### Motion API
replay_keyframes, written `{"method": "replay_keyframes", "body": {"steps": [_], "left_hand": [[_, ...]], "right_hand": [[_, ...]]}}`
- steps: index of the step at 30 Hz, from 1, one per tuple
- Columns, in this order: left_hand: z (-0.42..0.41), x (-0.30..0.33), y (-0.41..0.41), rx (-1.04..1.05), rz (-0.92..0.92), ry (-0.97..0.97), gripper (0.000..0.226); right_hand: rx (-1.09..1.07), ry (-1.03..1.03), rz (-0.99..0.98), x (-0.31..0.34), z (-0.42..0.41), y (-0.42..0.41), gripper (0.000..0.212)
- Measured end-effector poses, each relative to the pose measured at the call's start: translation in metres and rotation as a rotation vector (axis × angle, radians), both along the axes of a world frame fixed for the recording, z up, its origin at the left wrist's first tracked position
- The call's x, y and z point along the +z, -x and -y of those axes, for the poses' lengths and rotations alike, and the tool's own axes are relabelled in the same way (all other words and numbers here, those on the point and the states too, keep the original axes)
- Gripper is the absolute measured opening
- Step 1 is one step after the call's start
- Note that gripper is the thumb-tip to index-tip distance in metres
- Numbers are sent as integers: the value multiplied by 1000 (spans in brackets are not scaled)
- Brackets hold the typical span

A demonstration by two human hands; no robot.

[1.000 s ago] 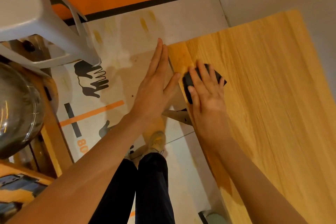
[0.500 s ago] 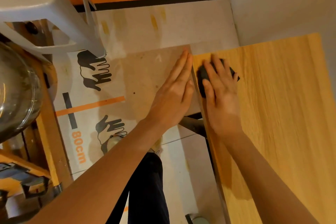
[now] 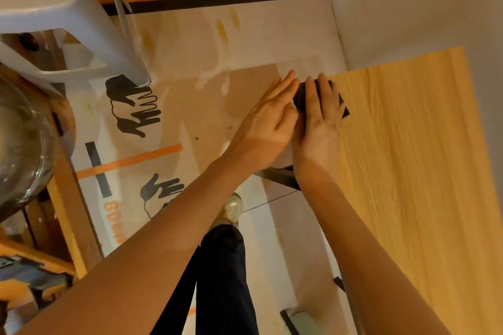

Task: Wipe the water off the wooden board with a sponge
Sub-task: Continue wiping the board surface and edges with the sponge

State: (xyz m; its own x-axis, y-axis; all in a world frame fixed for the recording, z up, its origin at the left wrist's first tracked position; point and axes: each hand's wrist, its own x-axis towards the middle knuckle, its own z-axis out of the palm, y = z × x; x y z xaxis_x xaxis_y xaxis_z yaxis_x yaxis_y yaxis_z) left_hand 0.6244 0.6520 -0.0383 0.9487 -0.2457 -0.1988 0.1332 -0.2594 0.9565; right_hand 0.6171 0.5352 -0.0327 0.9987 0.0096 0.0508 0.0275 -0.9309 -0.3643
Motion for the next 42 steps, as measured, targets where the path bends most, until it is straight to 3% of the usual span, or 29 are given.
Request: {"method": "replay_keyframes", "body": {"steps": [5, 12, 20, 25, 28, 30, 32, 35, 40, 42], "left_hand": [[0, 0, 5, 23, -88, -12, 52], [3, 9, 43, -44, -154, -56, 57], [16, 26, 90, -129, -157, -198, 58], [38, 54, 106, -114, -82, -249, 55], [56, 76, 106, -147, -75, -238, 52], [70, 92, 106, -165, -102, -223, 49], [86, 107, 108, -179, -143, -211, 48], [109, 124, 112, -192, -221, -171, 46], [147, 141, 128, -191, -460, -35, 19], [156, 142, 133, -174, -474, -43, 23]], "right_hand": [[92, 192, 50, -3, 0, 6, 53], [73, 228, -35, 12, 29, 89, 64], [-1, 105, -195, 37, 64, 157, 86], [-89, -53, -193, 59, 78, 173, 76], [-278, -296, -164, 75, 92, 174, 61], [-469, -586, -175, 92, 100, 174, 52], [-669, -933, -259, 110, 109, 173, 40], [-887, -1194, -386, 125, 128, 175, 23], [-928, -1830, -482, 131, 152, 181, 39], [-888, -1985, -476, 136, 157, 185, 36]]}}
